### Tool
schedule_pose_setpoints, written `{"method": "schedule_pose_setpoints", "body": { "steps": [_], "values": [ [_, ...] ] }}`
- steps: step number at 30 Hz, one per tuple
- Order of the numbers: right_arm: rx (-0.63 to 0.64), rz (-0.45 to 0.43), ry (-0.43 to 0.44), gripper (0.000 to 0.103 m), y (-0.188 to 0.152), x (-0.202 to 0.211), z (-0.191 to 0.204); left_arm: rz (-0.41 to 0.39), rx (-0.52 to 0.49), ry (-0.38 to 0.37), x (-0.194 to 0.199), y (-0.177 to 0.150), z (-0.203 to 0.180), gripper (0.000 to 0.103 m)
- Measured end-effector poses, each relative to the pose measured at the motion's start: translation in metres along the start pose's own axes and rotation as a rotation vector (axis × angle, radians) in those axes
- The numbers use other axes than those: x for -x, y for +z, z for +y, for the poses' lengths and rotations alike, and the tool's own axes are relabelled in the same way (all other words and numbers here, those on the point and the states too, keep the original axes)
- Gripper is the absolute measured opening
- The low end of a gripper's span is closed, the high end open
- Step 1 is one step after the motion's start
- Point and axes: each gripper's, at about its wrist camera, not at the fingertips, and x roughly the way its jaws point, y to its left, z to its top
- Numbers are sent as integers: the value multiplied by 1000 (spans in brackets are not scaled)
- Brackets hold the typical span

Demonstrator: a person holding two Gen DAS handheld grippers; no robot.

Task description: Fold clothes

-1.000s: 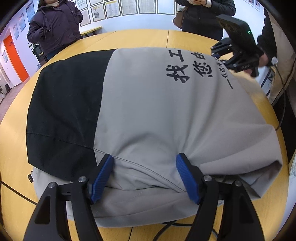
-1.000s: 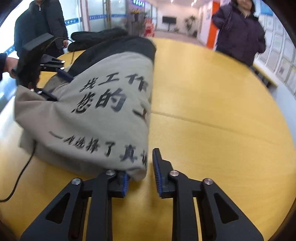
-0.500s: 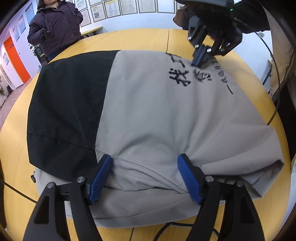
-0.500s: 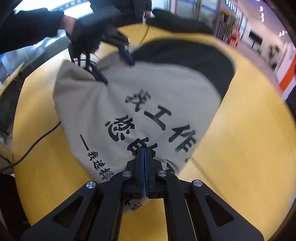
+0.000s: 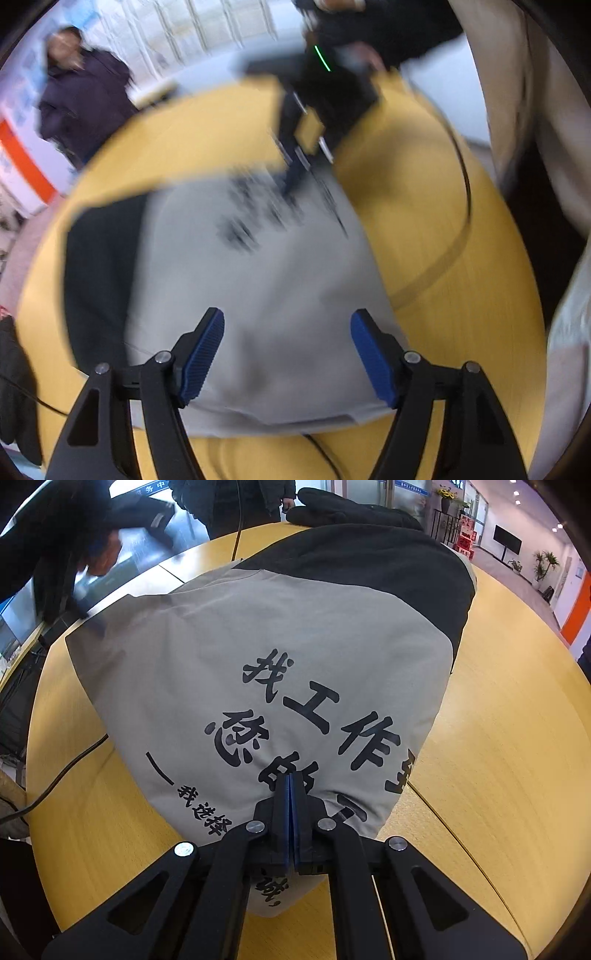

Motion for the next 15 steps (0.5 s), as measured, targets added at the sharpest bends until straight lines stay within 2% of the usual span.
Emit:
{"method": "schedule_pose_setpoints", "body": {
  "steps": [4,7,9,11,15],
  "values": [
    [0,-7,6,3,-5,2,-1,-2,60,-4,-10,-22,4,76],
    [-8,-10,7,3,-1,2,1,0,64,2,-15,-22,5,81],
    [-5,-2,3,3,4,3,4,3,84,8,-13,-23,8,82],
    [1,5,6,3,10,7,4,19,135,22,-2,-21,13,80],
    [24,6,16,5,16,13,5,19,313,63,53,-28,8,79]
  ]
}}
